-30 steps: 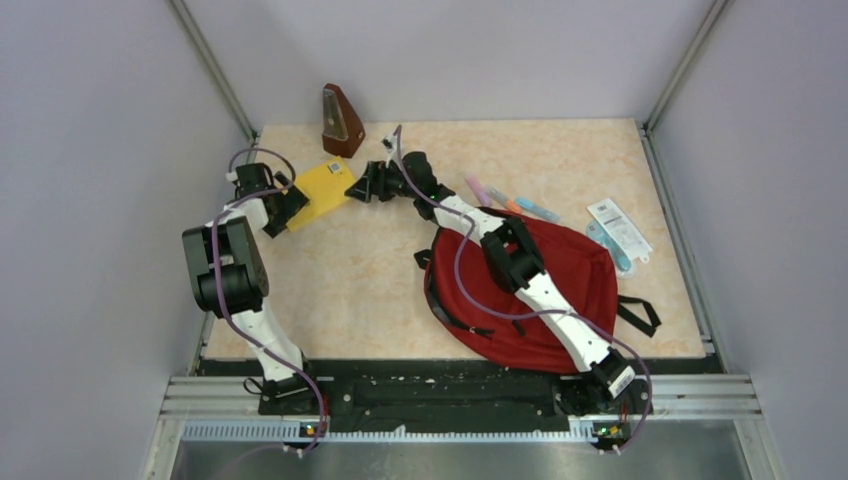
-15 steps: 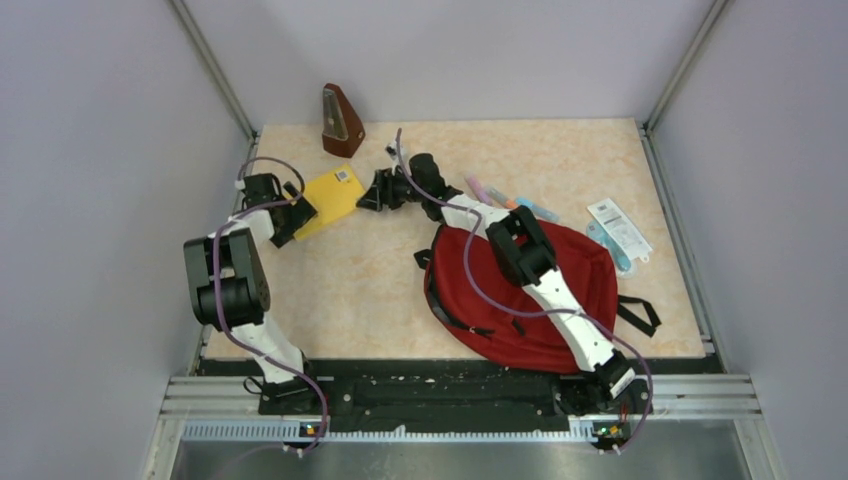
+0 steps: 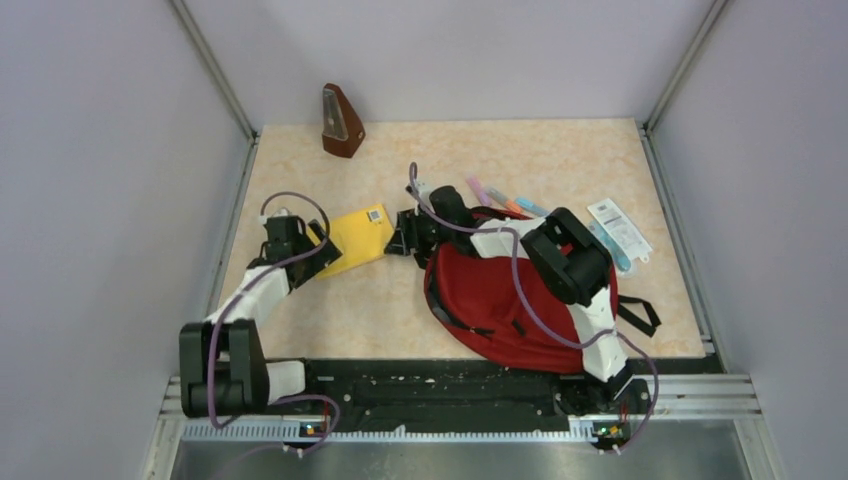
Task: Pack the student bag
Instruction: Move the book to the center of the board, then pick up the book from the center of the board.
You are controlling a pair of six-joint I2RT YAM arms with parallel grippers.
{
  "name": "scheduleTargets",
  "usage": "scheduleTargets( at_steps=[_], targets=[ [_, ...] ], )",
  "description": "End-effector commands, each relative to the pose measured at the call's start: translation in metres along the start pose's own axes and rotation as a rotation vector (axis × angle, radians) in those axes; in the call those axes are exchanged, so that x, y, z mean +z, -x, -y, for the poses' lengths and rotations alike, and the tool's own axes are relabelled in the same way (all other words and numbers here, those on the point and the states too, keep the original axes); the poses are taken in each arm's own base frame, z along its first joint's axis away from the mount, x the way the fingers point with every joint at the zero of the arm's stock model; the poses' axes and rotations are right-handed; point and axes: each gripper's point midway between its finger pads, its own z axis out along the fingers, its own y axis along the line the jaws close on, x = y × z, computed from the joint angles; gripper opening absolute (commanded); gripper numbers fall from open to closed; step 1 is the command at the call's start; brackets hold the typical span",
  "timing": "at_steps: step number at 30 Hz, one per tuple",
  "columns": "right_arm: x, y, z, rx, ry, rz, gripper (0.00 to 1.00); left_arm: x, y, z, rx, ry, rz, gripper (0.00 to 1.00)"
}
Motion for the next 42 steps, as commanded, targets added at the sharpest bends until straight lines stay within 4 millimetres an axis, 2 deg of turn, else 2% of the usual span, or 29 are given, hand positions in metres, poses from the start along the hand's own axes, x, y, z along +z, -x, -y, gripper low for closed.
scheduleTargets(
  at_steps=[1,4,6,10,13,15,19,23,26,29,35,39,42],
  targets=[
    [-0.032,0.009,-0.059,-0.053,0.049,0.045,0.61,-0.036,-0.007,0.003,0.001,-0.044,0.072,0.92],
    [-0.052,0.009,-0.052,-0.076,-0.038,0.040,0.63,-0.056,-0.009,-0.005,0.016,-0.029,0.105,0.93],
    [-0.061,0.014,-0.043,-0.086,-0.095,0.042,0.69,-0.066,-0.006,-0.007,0.018,-0.021,0.135,0.95],
    [-0.061,0.031,-0.023,-0.076,-0.145,0.045,0.76,-0.070,0.006,-0.008,0.021,-0.005,0.184,0.97],
    [-0.050,0.035,-0.010,-0.059,-0.170,0.012,0.77,-0.062,0.015,-0.010,0.023,0.012,0.175,0.97],
    [-0.039,0.030,-0.002,-0.037,-0.178,-0.020,0.77,-0.055,0.024,-0.012,0.018,0.020,0.170,0.98],
    [-0.022,0.025,-0.002,0.045,-0.140,-0.048,0.73,-0.039,0.035,-0.012,0.011,0.029,0.163,0.97],
    [-0.007,0.021,0.000,0.131,-0.128,-0.072,0.70,-0.025,0.030,-0.014,0.014,0.036,0.110,0.97],
    [-0.001,0.009,0.007,0.167,-0.149,-0.106,0.69,-0.015,0.025,-0.020,0.004,0.046,0.089,0.97],
    [0.006,-0.002,0.009,0.189,-0.139,-0.132,0.69,-0.008,0.016,-0.016,-0.013,0.007,0.053,0.97],
    [0.018,-0.019,-0.006,0.214,-0.086,-0.173,0.70,0.006,-0.004,0.002,-0.036,-0.099,-0.066,0.94],
    [0.026,-0.015,-0.031,0.222,0.010,-0.163,0.69,0.005,-0.006,0.008,-0.039,-0.139,-0.075,0.91],
    [0.024,-0.007,-0.051,0.232,0.074,-0.151,0.67,-0.001,-0.005,0.013,-0.022,-0.165,-0.064,0.84]
  ],
)
